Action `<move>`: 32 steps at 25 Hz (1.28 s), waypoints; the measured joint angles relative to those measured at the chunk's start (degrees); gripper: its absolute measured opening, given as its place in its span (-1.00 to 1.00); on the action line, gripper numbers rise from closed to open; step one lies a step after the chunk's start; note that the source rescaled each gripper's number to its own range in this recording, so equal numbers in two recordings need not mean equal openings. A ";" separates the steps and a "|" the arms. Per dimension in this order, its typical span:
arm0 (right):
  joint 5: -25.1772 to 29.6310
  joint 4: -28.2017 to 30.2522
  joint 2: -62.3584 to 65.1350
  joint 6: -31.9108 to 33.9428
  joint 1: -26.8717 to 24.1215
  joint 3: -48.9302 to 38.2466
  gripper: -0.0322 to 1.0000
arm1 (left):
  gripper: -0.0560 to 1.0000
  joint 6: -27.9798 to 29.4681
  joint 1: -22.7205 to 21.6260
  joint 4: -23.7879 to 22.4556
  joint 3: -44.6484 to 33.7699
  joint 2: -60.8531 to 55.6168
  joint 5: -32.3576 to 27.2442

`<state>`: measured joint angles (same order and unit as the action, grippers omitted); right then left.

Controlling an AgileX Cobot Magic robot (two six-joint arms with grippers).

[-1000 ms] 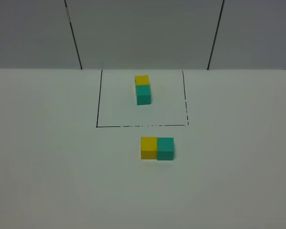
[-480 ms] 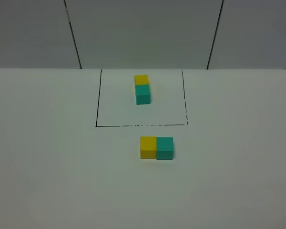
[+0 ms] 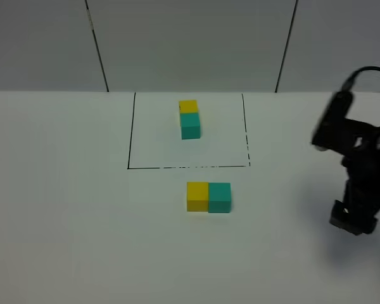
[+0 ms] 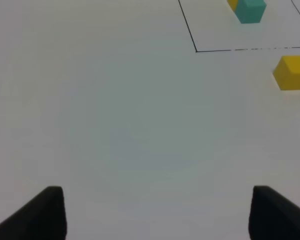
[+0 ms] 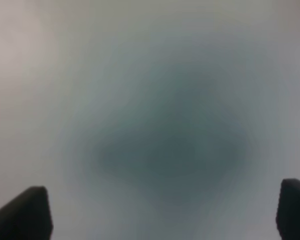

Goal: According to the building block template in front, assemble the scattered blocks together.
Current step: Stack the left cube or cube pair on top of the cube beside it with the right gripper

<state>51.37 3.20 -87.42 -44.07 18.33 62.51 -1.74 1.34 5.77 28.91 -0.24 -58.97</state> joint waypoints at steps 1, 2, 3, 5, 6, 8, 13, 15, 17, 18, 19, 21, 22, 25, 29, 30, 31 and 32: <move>-0.14 1.71 -3.58 -0.16 1.58 2.33 0.69 | 0.75 0.00 0.00 0.00 0.00 0.00 0.00; -0.14 3.25 -7.09 -0.55 3.32 4.73 0.69 | 0.75 0.00 0.00 0.00 0.00 0.00 0.00; 0.05 4.11 -9.89 -1.24 4.87 6.82 0.69 | 0.75 0.00 0.00 0.00 0.00 0.00 0.00; 0.94 4.17 -16.10 -3.05 7.28 12.01 0.69 | 0.75 0.00 0.00 0.00 0.00 0.00 0.00; 1.62 3.54 -18.83 -4.22 8.40 14.76 0.69 | 0.75 0.00 0.00 0.00 0.00 0.00 0.00; 2.94 1.06 -23.22 -6.42 10.07 19.79 0.69 | 0.75 0.00 0.00 0.00 0.00 0.00 0.00; 4.13 -3.70 -30.55 -8.87 13.01 30.28 0.69 | 0.75 0.00 0.00 0.00 0.00 0.00 0.00; 4.17 -4.54 -31.79 -9.05 13.93 31.84 0.69 | 0.75 0.00 0.00 0.00 0.00 0.00 0.00; 3.65 -4.85 -32.59 -9.16 14.64 32.23 0.69 | 0.75 0.00 0.00 0.00 0.00 0.00 0.00; 3.11 -5.22 -32.86 -9.15 14.83 32.34 0.69 | 0.75 0.00 0.00 0.00 0.00 0.00 0.00; 2.57 -5.68 -33.27 -9.15 14.83 32.34 0.69 | 0.75 0.00 0.00 0.00 0.00 0.00 0.00; 1.82 -6.22 -34.17 -9.15 14.83 32.34 0.69 | 0.75 0.05 0.00 0.00 0.00 0.00 0.00; 1.40 -6.39 -34.75 -9.15 14.83 32.34 0.69 | 0.75 0.05 0.00 0.00 0.00 0.00 0.00; 0.07 -7.72 -36.21 -9.46 14.83 32.34 0.69 | 0.75 0.00 0.00 0.00 0.00 0.00 0.00; -1.72 -10.57 -37.24 -10.35 14.83 32.34 0.68 | 0.75 0.00 0.00 0.00 0.00 0.00 0.00; -2.16 -10.83 -37.43 -10.46 14.83 32.34 0.68 | 0.75 0.00 0.00 0.00 0.00 0.00 0.00; -2.64 -10.97 -37.77 -10.52 14.83 32.34 0.67 | 0.75 0.00 0.00 0.00 0.00 0.00 0.00; -3.08 -11.09 -37.97 -10.52 14.83 32.34 0.66 | 0.75 0.00 0.00 0.00 0.00 0.00 0.00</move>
<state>48.29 -7.89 -125.40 -54.59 33.17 94.85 -1.74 1.34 5.77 28.91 -0.24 -58.97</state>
